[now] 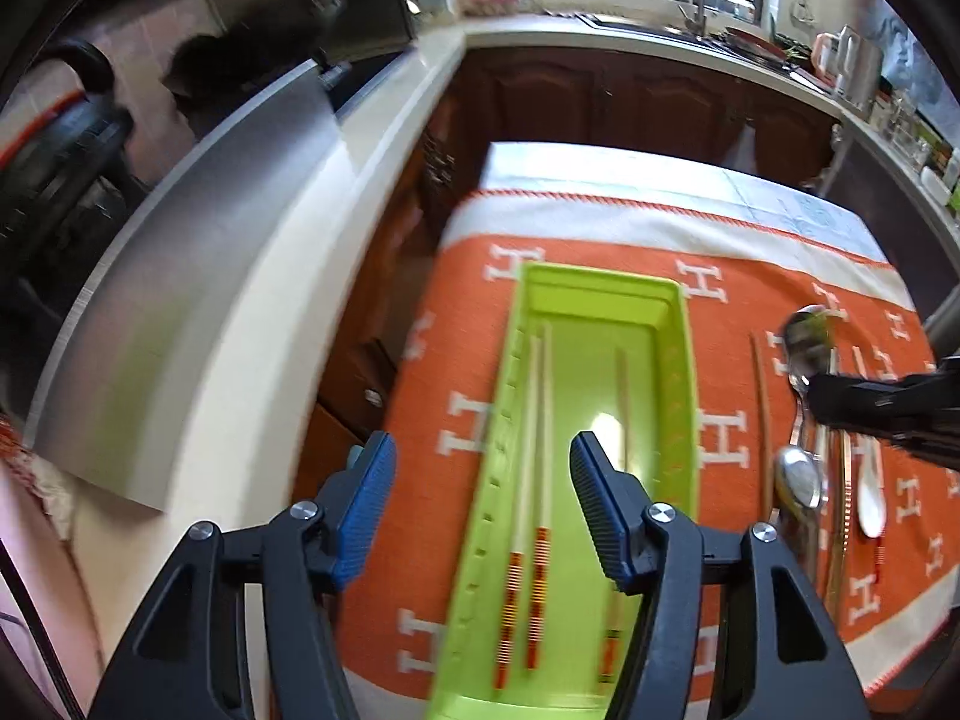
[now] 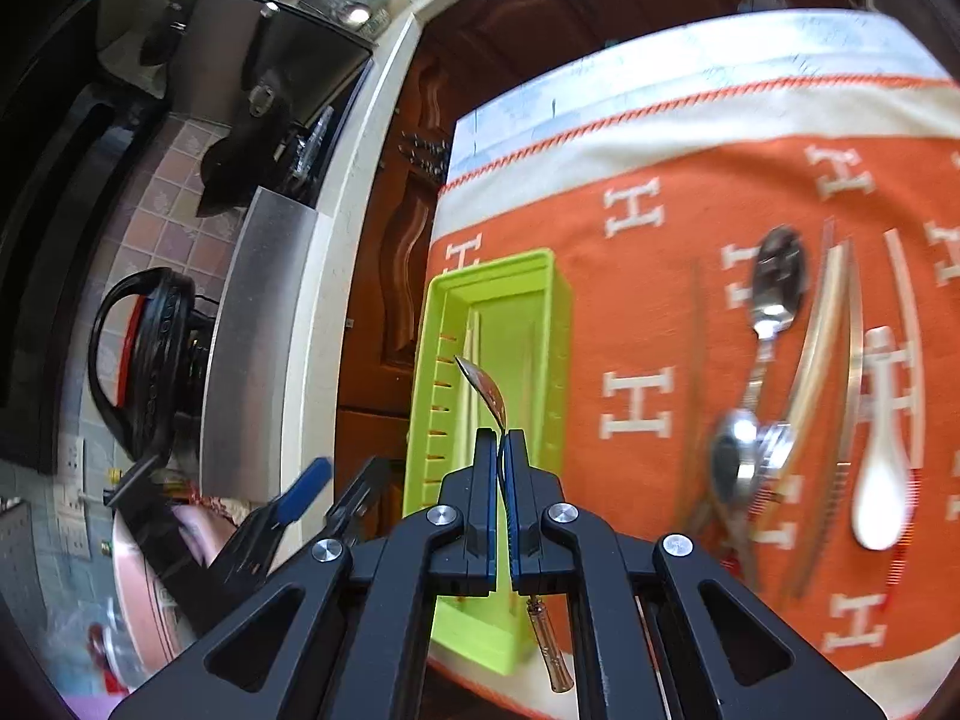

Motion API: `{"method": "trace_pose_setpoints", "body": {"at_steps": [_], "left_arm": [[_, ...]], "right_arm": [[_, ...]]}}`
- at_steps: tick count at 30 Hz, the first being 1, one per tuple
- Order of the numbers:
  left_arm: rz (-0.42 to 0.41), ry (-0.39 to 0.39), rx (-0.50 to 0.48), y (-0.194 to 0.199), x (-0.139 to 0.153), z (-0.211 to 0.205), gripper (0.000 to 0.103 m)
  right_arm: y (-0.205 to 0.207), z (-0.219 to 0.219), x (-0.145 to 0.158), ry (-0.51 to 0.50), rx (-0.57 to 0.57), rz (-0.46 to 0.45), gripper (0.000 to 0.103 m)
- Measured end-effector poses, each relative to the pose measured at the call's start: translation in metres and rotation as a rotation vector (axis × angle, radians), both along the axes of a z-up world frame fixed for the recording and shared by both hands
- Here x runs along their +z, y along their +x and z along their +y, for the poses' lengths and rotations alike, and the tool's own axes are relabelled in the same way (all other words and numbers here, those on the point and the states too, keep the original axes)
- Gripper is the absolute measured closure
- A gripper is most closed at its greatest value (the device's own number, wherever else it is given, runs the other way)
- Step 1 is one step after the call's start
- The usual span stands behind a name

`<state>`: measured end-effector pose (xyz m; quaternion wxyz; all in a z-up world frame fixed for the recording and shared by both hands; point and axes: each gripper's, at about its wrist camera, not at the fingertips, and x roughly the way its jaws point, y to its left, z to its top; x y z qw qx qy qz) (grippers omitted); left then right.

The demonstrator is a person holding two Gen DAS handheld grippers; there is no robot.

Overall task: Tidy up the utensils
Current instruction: 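Lower the chopstick into the green tray with the left tool while the right tool drops the spoon there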

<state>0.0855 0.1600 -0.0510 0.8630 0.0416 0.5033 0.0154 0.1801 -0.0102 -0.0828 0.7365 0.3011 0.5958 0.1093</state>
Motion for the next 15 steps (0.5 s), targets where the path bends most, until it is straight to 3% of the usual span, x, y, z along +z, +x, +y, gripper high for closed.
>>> {"method": "trace_pose_setpoints", "body": {"at_steps": [4,12,15], "left_arm": [[-0.016,0.042,0.038,0.0,0.002,0.011,0.044],[0.003,0.026,0.092,0.005,-0.007,0.035,0.044],[0.009,-0.002,0.1,0.005,-0.008,0.037,0.044]], "right_arm": [[0.012,0.026,-0.026,0.013,0.004,0.039,0.101],[0.028,0.054,-0.059,-0.019,0.027,0.082,0.098],[0.027,0.058,-0.059,-0.044,0.047,0.065,0.098]]}}
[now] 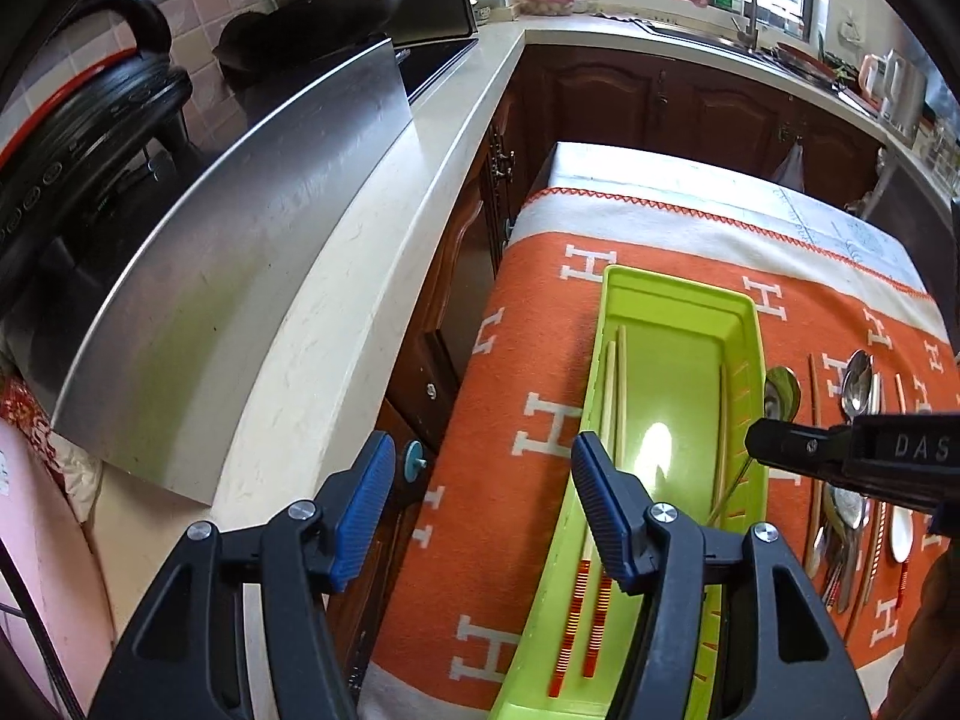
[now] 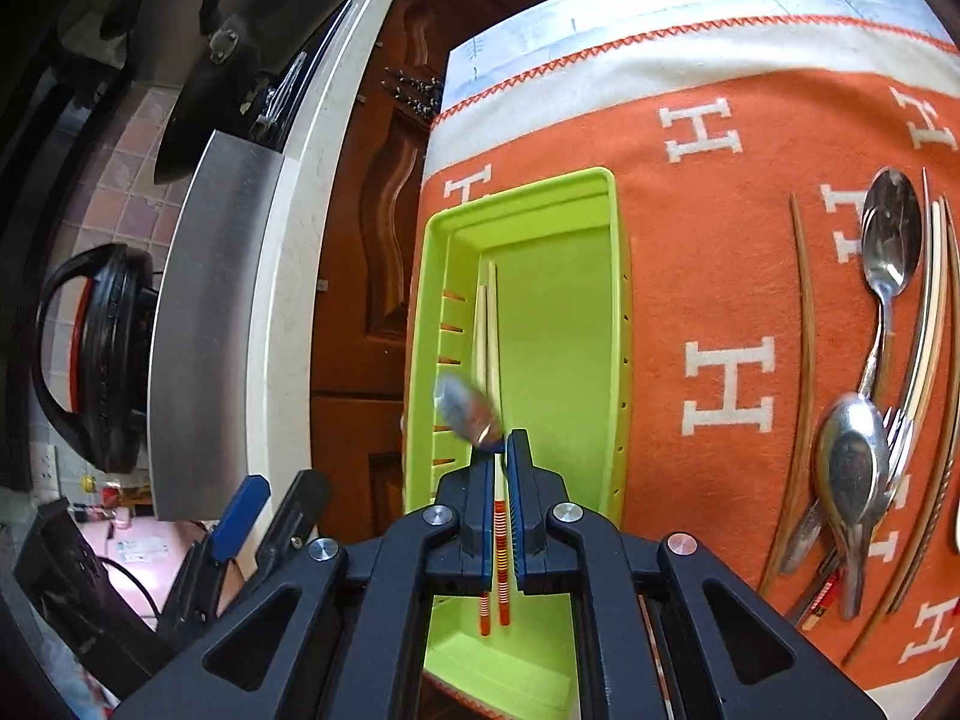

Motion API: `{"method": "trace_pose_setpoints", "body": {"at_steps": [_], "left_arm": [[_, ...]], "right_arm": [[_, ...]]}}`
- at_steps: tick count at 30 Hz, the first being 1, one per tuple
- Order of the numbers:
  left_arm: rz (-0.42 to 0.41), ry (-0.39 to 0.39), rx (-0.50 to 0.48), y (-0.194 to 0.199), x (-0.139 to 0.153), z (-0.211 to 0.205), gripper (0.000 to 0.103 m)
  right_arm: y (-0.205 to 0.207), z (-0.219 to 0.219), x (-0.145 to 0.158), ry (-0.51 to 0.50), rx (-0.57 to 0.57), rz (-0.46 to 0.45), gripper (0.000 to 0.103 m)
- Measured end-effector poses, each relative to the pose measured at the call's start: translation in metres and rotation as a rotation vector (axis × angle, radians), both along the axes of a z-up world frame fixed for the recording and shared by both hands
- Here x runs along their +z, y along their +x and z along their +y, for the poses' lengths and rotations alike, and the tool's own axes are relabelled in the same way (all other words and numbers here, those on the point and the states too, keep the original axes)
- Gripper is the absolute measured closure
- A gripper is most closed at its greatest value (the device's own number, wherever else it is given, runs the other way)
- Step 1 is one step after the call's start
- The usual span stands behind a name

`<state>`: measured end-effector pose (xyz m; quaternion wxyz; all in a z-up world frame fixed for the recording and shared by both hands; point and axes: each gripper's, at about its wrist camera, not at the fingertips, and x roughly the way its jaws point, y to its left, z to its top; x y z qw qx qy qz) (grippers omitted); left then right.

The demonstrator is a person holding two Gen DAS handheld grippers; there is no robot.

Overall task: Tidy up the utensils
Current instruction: 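Lower the chopstick into the green tray with the left tool while the right tool drops the spoon there, then grasp a dark wooden chopstick with the left tool while the right tool grasps a pale chopstick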

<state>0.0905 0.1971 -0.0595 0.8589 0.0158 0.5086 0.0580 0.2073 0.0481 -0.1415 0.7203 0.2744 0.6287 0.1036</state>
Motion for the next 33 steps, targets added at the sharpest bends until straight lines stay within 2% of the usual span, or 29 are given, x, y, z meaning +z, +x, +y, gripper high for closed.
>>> {"method": "trace_pose_setpoints", "body": {"at_steps": [5,7,9,11,17,24,33], "left_arm": [[0.003,-0.02,-0.004,-0.001,-0.001,-0.004,0.044],[0.001,-0.014,-0.012,-0.002,0.0,-0.009,0.044],[0.001,-0.009,-0.018,-0.003,0.001,-0.013,0.044],[0.001,-0.006,-0.024,-0.004,0.002,-0.017,0.043],[-0.001,-0.011,-0.046,-0.008,0.008,-0.028,0.043],[0.007,-0.062,-0.109,-0.01,0.012,-0.055,0.042],[0.054,-0.142,-0.244,-0.01,0.005,-0.12,0.042]], "right_arm": [[-0.003,-0.003,0.004,-0.012,0.014,-0.009,0.097],[-0.004,-0.003,0.008,-0.018,0.029,-0.025,0.092],[-0.008,-0.005,0.016,-0.034,0.037,-0.05,0.078],[-0.009,-0.004,0.022,-0.05,0.048,-0.084,0.071],[-0.021,-0.014,0.038,-0.087,0.078,-0.132,0.071],[-0.049,-0.072,0.045,-0.162,0.072,-0.167,0.071],[-0.091,-0.183,0.05,-0.248,-0.011,-0.188,0.071]]}}
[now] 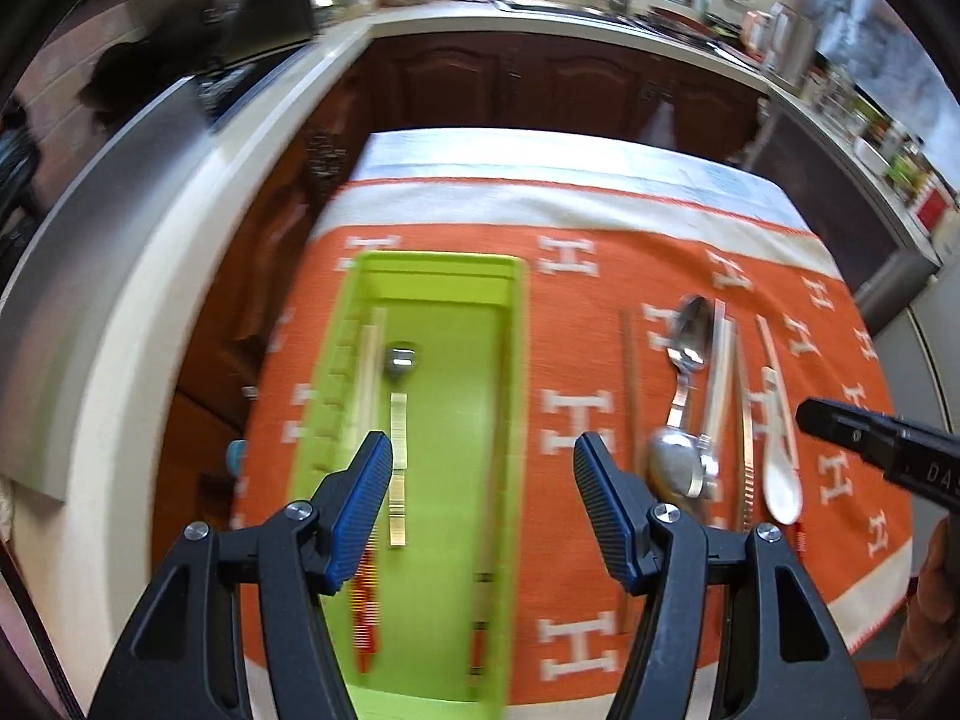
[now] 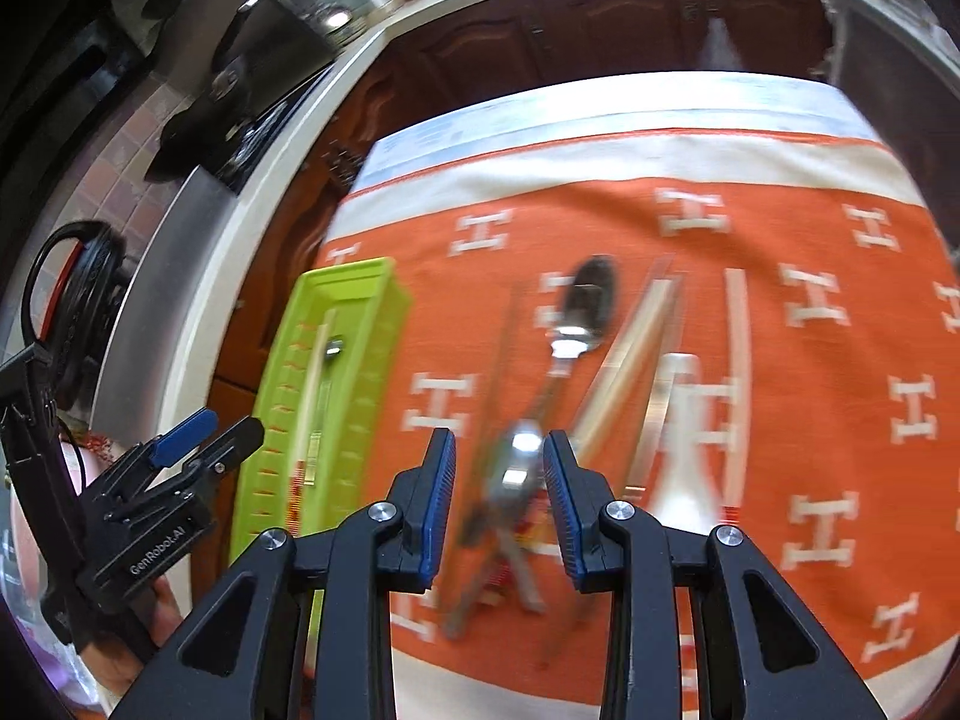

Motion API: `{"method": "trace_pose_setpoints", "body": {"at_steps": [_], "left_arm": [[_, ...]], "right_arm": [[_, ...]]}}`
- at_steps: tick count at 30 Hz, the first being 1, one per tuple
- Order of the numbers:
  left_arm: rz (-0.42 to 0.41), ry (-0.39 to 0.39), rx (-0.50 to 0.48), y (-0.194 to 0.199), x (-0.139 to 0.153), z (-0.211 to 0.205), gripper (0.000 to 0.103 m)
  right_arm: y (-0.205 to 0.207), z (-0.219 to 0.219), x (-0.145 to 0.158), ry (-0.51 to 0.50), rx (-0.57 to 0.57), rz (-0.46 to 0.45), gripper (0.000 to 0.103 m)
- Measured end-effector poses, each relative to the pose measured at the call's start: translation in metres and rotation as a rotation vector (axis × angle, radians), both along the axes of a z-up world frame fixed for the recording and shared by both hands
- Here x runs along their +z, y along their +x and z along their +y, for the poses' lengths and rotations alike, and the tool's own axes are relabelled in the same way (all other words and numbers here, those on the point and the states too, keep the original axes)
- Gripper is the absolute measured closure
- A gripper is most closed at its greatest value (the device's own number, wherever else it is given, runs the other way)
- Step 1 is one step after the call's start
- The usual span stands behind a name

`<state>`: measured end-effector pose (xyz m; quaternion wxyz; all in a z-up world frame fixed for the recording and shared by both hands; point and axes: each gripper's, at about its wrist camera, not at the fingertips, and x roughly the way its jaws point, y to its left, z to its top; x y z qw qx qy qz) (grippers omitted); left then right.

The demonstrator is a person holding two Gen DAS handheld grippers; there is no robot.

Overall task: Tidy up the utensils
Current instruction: 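Grasp a dark wooden chopstick with the left tool while the right tool grasps a pale chopstick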

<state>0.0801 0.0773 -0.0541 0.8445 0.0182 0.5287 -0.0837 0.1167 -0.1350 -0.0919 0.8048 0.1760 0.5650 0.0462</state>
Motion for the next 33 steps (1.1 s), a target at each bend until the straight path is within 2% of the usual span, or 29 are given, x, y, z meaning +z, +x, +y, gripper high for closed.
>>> {"method": "trace_pose_setpoints", "body": {"at_steps": [7,13,18,23,25,33], "left_arm": [[0.037,0.021,-0.092,0.004,-0.017,-0.055,0.042],[0.081,0.06,-0.13,0.015,-0.044,-0.08,0.055],[0.122,0.079,-0.128,0.023,-0.065,-0.086,0.064],[0.136,0.089,-0.124,0.027,-0.073,-0.084,0.066],[0.141,0.089,-0.124,0.029,-0.075,-0.083,0.066],[0.176,0.052,-0.146,0.033,-0.084,-0.085,0.066]], "right_arm": [[-0.011,-0.073,-0.007,-0.006,-0.095,0.012,0.074],[-0.003,-0.1,-0.032,-0.018,-0.105,0.061,0.08],[0.006,-0.093,-0.067,-0.043,-0.076,0.119,0.089],[0.014,-0.084,-0.096,-0.119,-0.052,0.148,0.095],[0.017,-0.079,-0.101,-0.126,-0.041,0.147,0.096],[0.021,-0.049,-0.101,-0.284,0.045,0.122,0.096]]}}
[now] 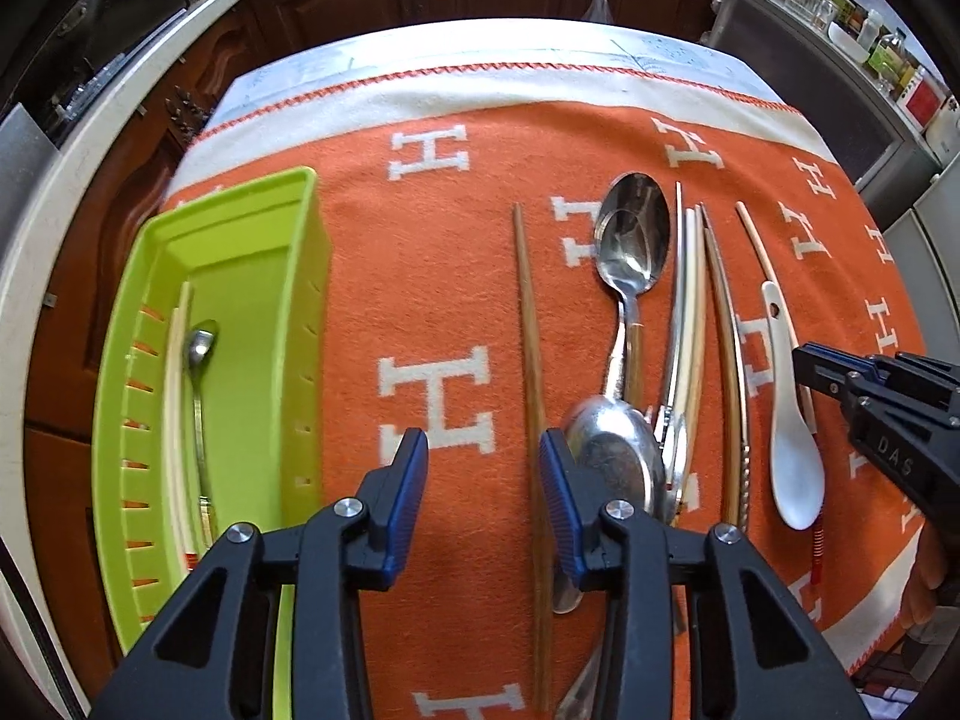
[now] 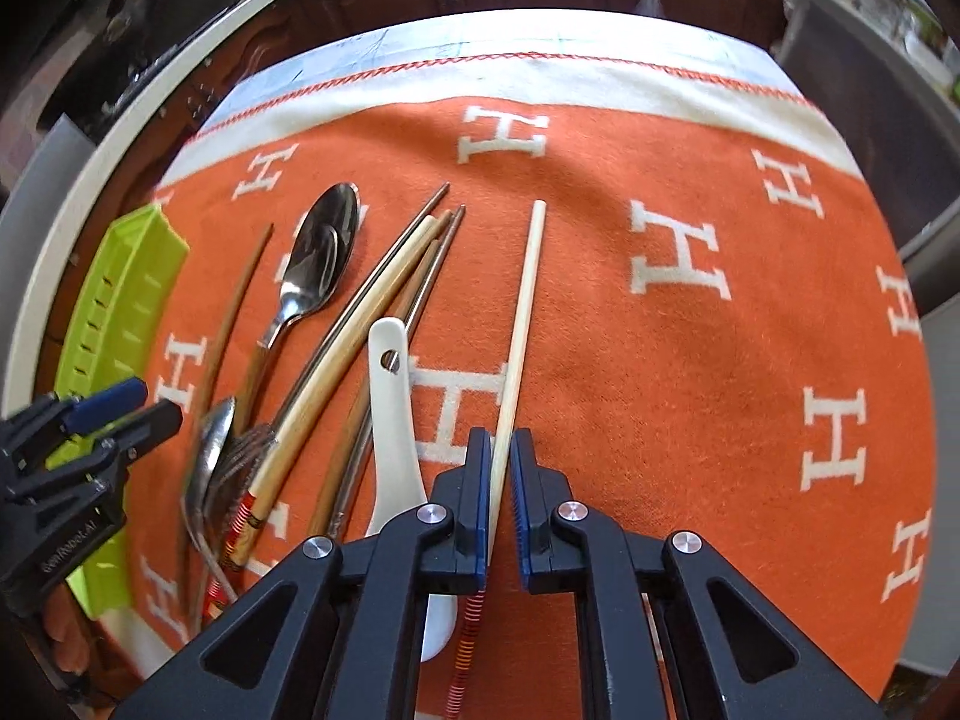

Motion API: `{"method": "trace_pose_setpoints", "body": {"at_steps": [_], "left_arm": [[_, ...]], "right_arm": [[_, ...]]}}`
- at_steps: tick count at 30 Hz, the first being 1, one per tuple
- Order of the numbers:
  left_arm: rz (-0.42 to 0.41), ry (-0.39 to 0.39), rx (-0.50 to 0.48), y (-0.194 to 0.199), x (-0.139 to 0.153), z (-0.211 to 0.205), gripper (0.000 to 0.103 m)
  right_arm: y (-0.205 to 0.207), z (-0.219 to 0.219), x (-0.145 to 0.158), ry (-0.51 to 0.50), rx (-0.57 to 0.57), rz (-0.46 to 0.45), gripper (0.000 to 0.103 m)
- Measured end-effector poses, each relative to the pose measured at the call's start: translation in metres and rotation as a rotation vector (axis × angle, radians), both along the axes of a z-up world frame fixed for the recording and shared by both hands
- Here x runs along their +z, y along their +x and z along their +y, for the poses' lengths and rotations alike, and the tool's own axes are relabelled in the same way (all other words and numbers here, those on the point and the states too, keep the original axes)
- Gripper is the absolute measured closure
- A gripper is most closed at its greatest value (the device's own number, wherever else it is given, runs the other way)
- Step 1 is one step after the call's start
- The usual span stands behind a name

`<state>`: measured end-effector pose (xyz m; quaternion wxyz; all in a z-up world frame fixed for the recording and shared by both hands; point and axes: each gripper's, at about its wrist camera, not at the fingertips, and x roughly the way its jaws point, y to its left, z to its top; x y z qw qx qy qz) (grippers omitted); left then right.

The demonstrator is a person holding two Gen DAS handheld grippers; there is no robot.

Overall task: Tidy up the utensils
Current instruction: 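Grasp a dark wooden chopstick with the left tool while the right tool grasps a pale chopstick, then place the dark chopstick in the green tray with the left tool while the right tool places its chopstick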

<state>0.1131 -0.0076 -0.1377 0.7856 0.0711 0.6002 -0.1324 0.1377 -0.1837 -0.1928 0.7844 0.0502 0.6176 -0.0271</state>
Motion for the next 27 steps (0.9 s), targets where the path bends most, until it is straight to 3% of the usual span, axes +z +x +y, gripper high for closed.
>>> {"method": "trace_pose_setpoints", "body": {"at_steps": [7,16,17,20,27], "left_arm": [[0.02,0.01,-0.007,0.004,-0.01,-0.001,0.066],[0.017,0.011,-0.012,0.007,-0.017,-0.002,0.066],[0.012,0.007,-0.012,0.005,-0.017,-0.003,0.07],[0.0,-0.011,-0.02,0.001,-0.015,-0.006,0.098],[-0.004,-0.057,-0.014,-0.005,-0.01,-0.001,0.099]], "right_arm": [[-0.011,0.008,0.003,-0.033,0.034,-0.001,0.097],[-0.029,-0.032,0.005,0.131,-0.083,-0.01,0.098],[-0.029,-0.035,0.005,0.152,-0.094,-0.01,0.098],[-0.033,-0.047,0.004,0.218,-0.133,-0.011,0.098],[-0.039,-0.06,0.005,0.284,-0.186,-0.017,0.098]]}}
